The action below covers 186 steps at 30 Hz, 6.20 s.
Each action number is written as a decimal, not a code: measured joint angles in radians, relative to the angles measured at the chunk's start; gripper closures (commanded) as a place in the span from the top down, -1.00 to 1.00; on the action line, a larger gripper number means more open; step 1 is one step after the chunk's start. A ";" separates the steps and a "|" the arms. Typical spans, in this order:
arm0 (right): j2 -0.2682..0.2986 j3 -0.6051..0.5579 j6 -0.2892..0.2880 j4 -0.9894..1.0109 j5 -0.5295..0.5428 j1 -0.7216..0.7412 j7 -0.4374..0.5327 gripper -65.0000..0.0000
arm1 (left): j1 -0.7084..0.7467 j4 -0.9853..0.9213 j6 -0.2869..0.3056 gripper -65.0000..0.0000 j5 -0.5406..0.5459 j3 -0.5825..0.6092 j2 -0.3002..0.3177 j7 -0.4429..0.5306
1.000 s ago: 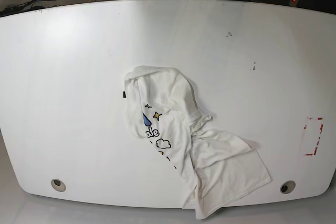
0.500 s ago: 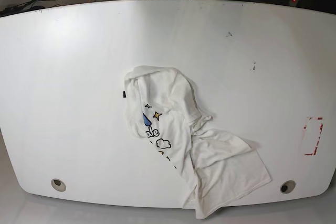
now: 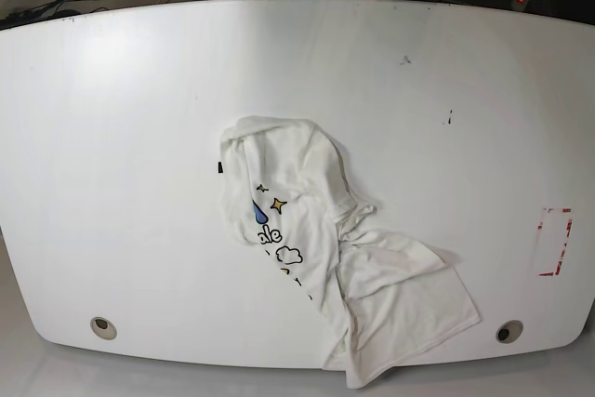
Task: Fold the T-shirt properly
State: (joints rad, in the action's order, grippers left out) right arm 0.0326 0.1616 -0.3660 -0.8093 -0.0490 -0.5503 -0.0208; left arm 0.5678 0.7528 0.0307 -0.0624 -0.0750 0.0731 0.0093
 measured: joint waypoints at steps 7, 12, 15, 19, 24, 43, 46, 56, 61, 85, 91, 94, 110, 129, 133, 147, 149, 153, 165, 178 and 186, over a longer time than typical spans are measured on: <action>-0.014 0.000 0.004 -0.211 0.000 -0.149 -0.008 -0.49 | 0.139 0.211 0.002 0.29 0.001 0.002 0.029 -0.002; -0.035 0.000 0.002 -0.399 0.027 -0.262 -0.066 -0.49 | 0.263 0.413 -0.002 0.31 0.002 -0.017 0.039 -0.011; -0.038 -0.002 -0.003 -0.529 0.084 -0.337 -0.069 -0.49 | 0.334 0.536 0.008 0.31 0.005 -0.048 0.034 -0.002; -0.035 0.001 0.003 -0.713 0.114 -0.425 -0.134 -0.49 | 0.412 0.684 -0.005 0.31 0.003 -0.057 0.039 -0.015; -0.034 0.000 0.001 -0.883 0.132 -0.509 -0.145 -0.49 | 0.495 0.858 0.004 0.32 0.003 -0.055 0.036 -0.009; -0.030 0.123 -0.007 -1.138 0.132 -0.573 -0.152 -0.49 | 0.604 1.169 0.005 0.32 0.259 -0.219 0.038 -0.011; -0.024 0.120 -0.042 -1.140 0.132 -0.515 -0.146 -0.49 | 0.587 1.175 0.003 0.32 0.259 -0.219 0.036 -0.017; 0.013 0.118 -0.129 -1.146 0.124 -0.323 -0.151 -0.47 | 0.516 1.183 0.002 0.72 0.260 -0.219 0.031 -0.017; 0.021 0.118 -0.190 -1.155 0.123 -0.225 -0.235 -0.47 | 0.512 1.193 0.002 0.78 0.260 -0.221 0.003 -0.011; 0.028 0.126 -0.248 -1.126 0.369 0.299 -0.906 0.42 | 0.373 1.192 -0.006 0.79 0.258 -0.256 0.000 -0.019; 0.005 0.124 -0.146 -1.004 0.457 0.371 -0.916 0.51 | 0.351 1.191 0.005 0.79 0.259 -0.258 0.002 -0.017; -0.009 0.125 -0.105 -0.937 0.467 0.393 -0.923 0.52 | 0.354 1.191 -0.001 0.79 0.259 -0.261 0.003 -0.021; -0.075 0.125 -0.097 -0.681 0.469 0.511 -0.784 -0.55 | 0.352 1.191 0.002 0.79 0.258 -0.261 0.042 -0.020; 0.091 0.121 -0.245 -1.046 0.472 0.174 -0.839 -1.00 | 0.197 1.186 0.003 0.79 0.168 -0.319 0.036 -0.020; 0.180 0.121 -0.317 -1.060 0.472 0.124 -0.843 -1.00 | 0.132 1.186 0.004 0.79 0.168 -0.319 0.034 -0.071; 0.257 0.310 -0.327 -1.023 0.464 0.113 -0.847 -1.00 | -0.383 1.114 0.002 0.79 0.177 -0.234 0.035 -0.635; 0.258 0.311 -0.327 -1.022 0.466 0.114 -0.846 -1.00 | -0.450 1.055 0.003 0.80 0.175 -0.209 0.018 -0.645; 0.255 0.312 -0.327 -1.022 0.466 0.114 -0.844 -1.00 | -0.571 0.925 -0.005 0.80 0.174 -0.188 -0.022 -0.648; 0.225 0.315 -0.327 -1.021 0.465 0.128 -0.845 -1.00 | -0.867 0.424 -0.005 0.78 0.174 -0.190 -0.062 -0.515; 0.200 0.315 -0.331 -1.020 0.465 0.142 -0.847 -1.00 | -0.956 0.151 -0.004 0.45 0.172 -0.191 -0.090 -0.300; 0.183 0.315 -0.331 -1.020 0.465 0.155 -0.846 -1.00 | -0.967 0.091 0.002 -0.80 0.254 -0.192 -0.111 -0.277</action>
State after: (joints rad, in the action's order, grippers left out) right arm 0.2157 0.4770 -0.6968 -1.8294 0.4164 -0.3954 -0.8673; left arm -0.3996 0.8436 0.0326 0.1913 -0.2665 -0.0383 -0.2676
